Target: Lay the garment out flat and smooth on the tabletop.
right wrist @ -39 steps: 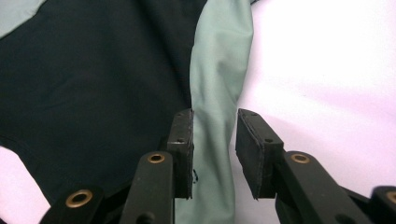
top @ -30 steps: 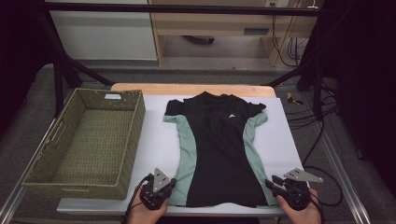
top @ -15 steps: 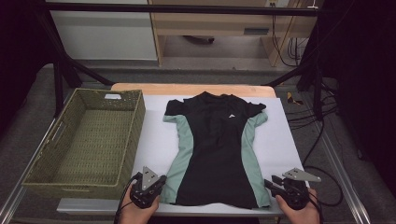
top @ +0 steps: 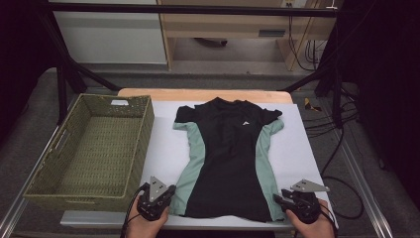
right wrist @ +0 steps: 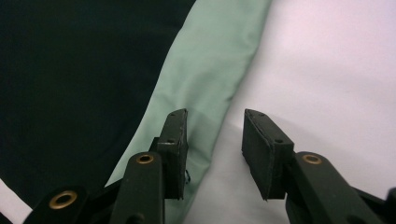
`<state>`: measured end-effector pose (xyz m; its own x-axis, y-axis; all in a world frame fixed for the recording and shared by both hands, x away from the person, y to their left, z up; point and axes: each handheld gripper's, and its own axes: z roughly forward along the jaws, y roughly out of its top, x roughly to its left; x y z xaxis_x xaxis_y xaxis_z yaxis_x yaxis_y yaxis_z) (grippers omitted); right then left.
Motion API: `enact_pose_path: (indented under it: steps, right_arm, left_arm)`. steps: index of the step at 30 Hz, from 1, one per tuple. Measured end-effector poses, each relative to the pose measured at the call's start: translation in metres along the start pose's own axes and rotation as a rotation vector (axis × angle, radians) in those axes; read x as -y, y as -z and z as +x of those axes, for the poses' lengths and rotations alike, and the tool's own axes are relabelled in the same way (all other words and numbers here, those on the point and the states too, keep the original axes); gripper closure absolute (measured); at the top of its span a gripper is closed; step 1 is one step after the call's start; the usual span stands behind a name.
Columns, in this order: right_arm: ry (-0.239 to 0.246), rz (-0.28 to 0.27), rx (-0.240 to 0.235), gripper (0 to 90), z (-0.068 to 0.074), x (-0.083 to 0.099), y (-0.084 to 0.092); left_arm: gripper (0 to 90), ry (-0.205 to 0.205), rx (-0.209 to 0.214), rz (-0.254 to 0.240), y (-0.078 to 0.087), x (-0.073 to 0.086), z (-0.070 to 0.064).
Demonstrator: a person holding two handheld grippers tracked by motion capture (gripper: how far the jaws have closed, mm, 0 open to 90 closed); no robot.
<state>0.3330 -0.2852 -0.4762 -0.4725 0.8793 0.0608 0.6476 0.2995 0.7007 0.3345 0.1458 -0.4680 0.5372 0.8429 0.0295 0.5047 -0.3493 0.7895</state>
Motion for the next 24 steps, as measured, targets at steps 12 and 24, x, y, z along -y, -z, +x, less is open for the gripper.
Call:
enact_pose_path:
  steps: [12, 24]
  right_arm:
    - [0.049, 0.015, -0.028, 87.1, 0.006, 0.0, 0.001]
    - [0.002, -0.037, -0.006, 87.2, -0.007, 0.002, 0.027]
  left_arm:
    - [88.4, 0.003, 0.02, 0.009, -0.002, 0.001, -0.001]
    - [88.6, -0.021, 0.079, 0.052, -0.002, 0.003, -0.012]
